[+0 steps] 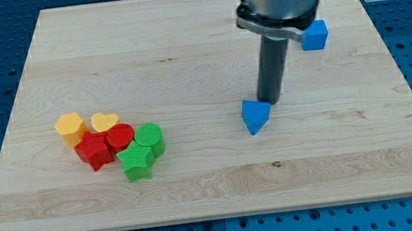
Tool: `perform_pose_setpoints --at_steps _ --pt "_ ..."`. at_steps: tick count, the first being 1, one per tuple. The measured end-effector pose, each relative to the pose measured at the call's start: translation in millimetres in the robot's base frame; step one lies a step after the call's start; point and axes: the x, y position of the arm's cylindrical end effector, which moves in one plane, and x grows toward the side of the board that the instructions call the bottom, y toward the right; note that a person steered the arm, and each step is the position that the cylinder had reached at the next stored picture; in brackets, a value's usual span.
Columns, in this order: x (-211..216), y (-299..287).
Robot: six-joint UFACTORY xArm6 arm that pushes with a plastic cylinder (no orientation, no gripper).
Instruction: Move the blue triangle to the right side of the green circle
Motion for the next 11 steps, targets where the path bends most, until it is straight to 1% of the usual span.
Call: perform_pose_setpoints --at_steps 6,9,11 --pt "22 7" --pt "41 8" --pt "40 -10"
